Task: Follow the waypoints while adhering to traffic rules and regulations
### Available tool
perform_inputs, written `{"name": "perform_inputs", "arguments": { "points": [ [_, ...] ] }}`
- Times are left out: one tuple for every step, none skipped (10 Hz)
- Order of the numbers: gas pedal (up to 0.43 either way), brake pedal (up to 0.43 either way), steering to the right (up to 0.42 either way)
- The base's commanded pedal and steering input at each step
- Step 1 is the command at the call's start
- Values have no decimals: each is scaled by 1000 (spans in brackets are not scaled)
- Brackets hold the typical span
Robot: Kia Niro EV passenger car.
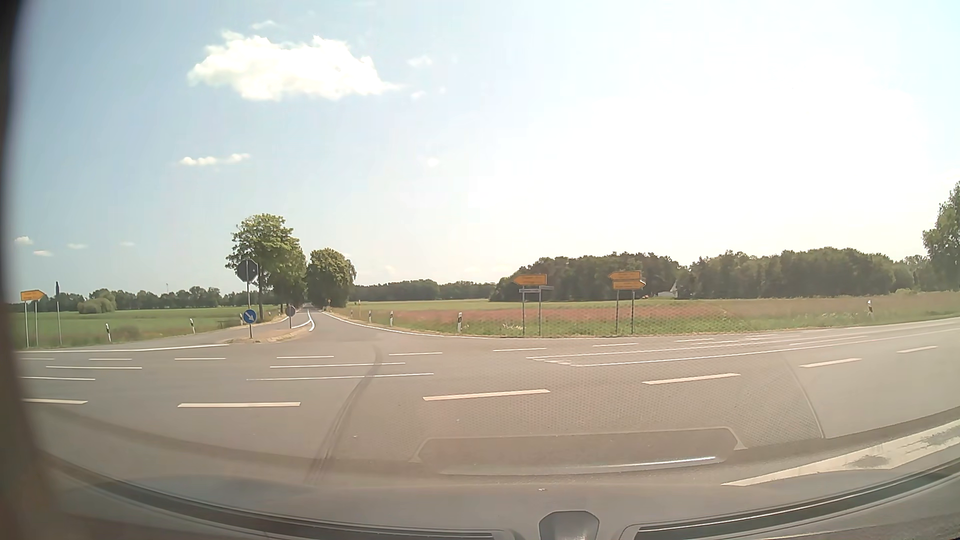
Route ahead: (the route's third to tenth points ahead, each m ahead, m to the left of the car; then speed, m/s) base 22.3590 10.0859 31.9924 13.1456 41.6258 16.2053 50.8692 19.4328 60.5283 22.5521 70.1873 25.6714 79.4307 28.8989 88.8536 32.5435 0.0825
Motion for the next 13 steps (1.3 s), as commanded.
{"name": "perform_inputs", "arguments": {
  "points": [
    [130,6,-48],
    [220,6,-48],
    [248,6,-48],
    [268,6,-48],
    [319,6,-48],
    [331,6,-48],
    [339,6,-48],
    [370,6,-49],
    [398,6,-51],
    [421,6,-55],
    [449,6,-58],
    [469,6,-60],
    [488,6,-61]
  ]
}}
